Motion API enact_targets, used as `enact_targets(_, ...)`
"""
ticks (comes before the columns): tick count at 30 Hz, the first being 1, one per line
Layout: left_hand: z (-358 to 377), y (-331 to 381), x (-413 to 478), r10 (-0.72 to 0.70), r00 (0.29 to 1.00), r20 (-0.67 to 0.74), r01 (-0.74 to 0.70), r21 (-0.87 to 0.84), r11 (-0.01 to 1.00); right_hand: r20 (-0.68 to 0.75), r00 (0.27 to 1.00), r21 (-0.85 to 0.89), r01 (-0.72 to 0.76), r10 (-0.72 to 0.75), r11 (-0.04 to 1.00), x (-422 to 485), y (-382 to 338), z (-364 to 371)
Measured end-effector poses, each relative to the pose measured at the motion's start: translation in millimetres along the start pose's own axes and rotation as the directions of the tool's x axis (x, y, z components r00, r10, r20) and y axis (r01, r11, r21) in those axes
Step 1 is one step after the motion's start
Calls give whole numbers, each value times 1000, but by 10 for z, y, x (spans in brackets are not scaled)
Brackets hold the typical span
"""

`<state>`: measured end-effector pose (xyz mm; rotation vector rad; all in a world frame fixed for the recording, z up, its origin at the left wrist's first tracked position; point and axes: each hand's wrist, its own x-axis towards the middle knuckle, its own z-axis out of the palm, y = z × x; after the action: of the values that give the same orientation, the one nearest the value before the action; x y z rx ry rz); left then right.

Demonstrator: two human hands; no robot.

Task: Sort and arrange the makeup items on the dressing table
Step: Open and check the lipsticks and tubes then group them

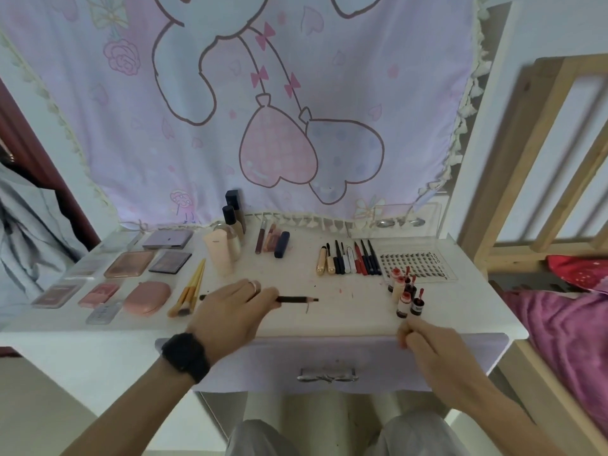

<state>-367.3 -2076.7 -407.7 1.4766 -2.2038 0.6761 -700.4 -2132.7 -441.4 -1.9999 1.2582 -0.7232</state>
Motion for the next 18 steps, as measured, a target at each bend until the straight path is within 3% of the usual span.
enact_targets(2,71,181,123,-274,957,90,287,-208,935,51,998,129,32,-39,991,-6,-101,188)
enact_targets(4,209,323,253,-529,819,224,567,-463,681,25,998,249,57,-65,967,88,-227,347)
enact_targets(6,328,355,349,-649,692,315,675,-602,427,-20,997,299,76,-73,951,208,-284,428)
enact_targets(9,477,328,491,-654,532,537,749,-659,67,-50,997,351,70,-56,934,388,-326,504)
enact_targets(10,533,316,545,-638,491,593,764,-645,-12,-61,997,354,69,-50,933,442,-341,537)
enact_targets(15,876,196,856,-649,334,683,756,-605,-248,-119,993,316,60,-24,947,720,-341,728)
enact_targets(18,1066,103,1044,-662,298,688,749,-598,-284,-131,991,316,36,6,948,881,-281,791)
